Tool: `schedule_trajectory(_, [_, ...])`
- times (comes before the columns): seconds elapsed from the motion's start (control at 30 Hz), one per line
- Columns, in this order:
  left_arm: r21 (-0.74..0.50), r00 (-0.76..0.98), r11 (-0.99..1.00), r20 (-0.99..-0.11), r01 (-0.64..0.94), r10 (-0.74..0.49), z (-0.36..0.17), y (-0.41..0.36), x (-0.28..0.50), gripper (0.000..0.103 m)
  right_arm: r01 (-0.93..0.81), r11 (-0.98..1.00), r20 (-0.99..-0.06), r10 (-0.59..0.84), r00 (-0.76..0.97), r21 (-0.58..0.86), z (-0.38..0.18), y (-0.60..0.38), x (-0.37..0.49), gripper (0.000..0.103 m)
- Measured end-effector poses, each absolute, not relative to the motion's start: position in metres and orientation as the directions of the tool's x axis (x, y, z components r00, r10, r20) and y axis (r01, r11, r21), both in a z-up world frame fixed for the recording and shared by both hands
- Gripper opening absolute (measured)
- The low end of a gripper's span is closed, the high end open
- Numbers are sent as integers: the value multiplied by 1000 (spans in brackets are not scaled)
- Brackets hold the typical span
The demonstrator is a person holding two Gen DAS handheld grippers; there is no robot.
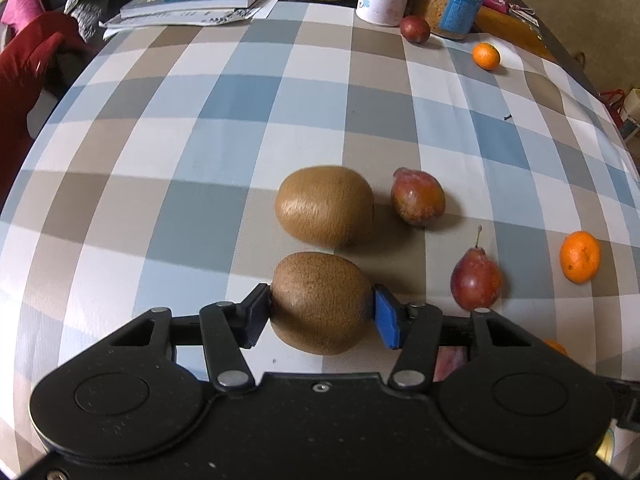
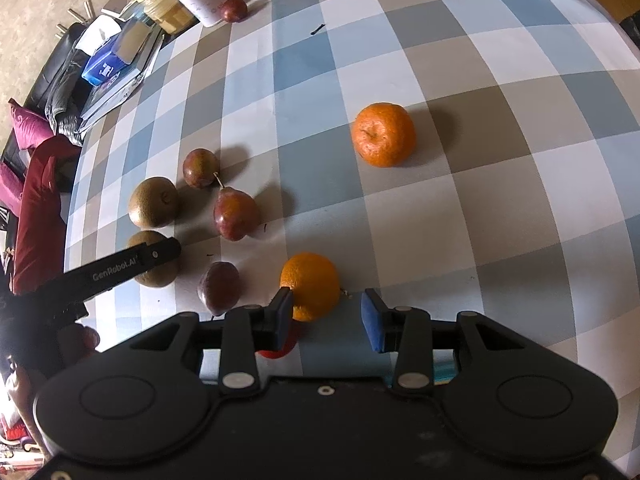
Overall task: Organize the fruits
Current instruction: 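Grasp a brown kiwi with the left tool while the right tool grasps a mandarin, then carry the kiwi and mandarin back over the gold tray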
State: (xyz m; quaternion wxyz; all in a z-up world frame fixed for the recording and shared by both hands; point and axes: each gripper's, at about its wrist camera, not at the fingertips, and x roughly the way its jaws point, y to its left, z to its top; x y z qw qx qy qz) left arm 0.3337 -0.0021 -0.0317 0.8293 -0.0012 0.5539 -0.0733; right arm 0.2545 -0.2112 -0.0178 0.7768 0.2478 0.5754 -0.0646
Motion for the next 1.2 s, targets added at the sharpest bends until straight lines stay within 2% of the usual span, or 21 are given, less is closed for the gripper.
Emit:
schedule_trajectory(0.53, [-110,377,989,-916,97,-139,-24,21,306,59,315,906,-930,180,322,284,-28,-184,276,41])
schedule_trajectory(0.73, [-123,378,988,-914,95,-150,-23,25,302,59,330,918,-949,123,291,220,-40,-177,281,42])
schedule_trajectory(1.2, [-131,393,987,-906,97,-159,-11,26,291,59,322,930,-947,73,313,179,-35,-177,277,39])
